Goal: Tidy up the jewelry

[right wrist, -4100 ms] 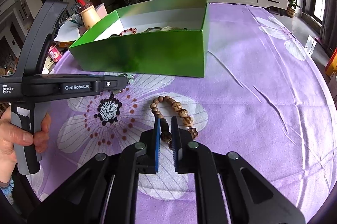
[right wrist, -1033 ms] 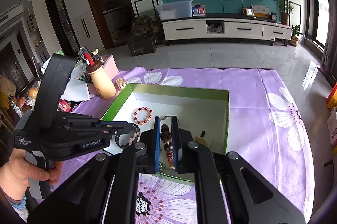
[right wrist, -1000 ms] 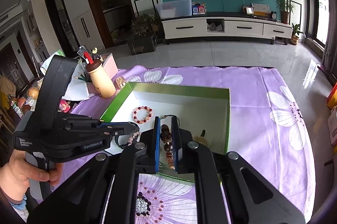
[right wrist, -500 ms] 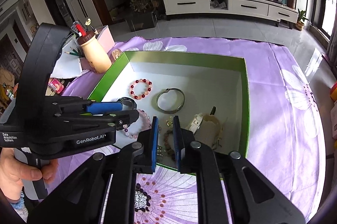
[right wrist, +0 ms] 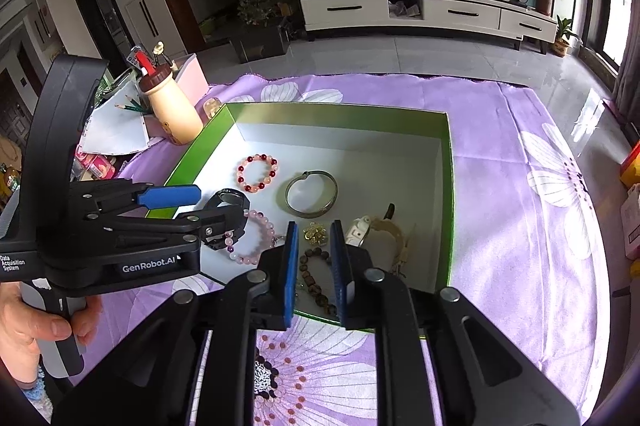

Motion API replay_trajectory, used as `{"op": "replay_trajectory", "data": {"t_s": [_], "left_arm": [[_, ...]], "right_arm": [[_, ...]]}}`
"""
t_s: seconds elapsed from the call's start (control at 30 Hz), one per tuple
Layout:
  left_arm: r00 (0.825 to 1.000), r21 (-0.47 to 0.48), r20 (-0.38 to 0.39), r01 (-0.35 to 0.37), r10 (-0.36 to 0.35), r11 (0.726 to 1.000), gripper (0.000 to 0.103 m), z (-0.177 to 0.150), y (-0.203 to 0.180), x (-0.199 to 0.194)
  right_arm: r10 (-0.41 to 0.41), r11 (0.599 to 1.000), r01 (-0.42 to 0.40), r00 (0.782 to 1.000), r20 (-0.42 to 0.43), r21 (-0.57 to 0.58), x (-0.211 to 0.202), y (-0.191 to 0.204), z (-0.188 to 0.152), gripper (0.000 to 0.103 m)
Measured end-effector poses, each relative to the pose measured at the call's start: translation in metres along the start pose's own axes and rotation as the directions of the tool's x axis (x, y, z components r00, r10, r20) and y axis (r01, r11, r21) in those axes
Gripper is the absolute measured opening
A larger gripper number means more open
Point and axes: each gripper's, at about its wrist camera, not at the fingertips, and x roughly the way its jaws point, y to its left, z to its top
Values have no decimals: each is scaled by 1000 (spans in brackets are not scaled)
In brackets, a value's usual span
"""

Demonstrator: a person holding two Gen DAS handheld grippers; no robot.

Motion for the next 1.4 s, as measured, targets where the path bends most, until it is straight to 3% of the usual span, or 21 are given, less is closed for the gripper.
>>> {"op": "replay_trajectory", "data": {"t_s": [0.17, 0.53, 0.73, 1.03, 1.13, 1.2, 1.4], "left_arm": [[999, 1, 22, -27, 27, 1000, 67, 0, 1, -9], [995, -43, 50, -86, 88, 995, 95, 4, 10, -35], [987, -69, 67, -139, 143, 988, 101, 9, 14, -57], [983, -82, 92, -150, 157, 985, 101, 15, 15, -96], [956, -59, 118, -263, 269, 963, 101, 13, 6, -107], [943, -48, 131, -302, 306, 952, 101, 13, 2, -112], [957, -60, 129, -253, 259, 966, 101, 13, 1, -117]], "right_arm": [[-25, 999, 25, 1000, -3, 24, -3, -4, 1, 53], [-93, 993, 97, 994, -62, 71, -12, -10, 7, 99], [-142, 987, 148, 986, -89, 68, -25, -9, 14, 102], [-208, 975, 214, 974, -88, 58, -47, -4, 24, 102], [-214, 974, 218, 974, -77, 57, -54, -1, 26, 102], [-216, 974, 221, 974, -70, 59, -57, 0, 27, 102], [-222, 973, 226, 972, -72, 55, -59, 2, 28, 102]]}}
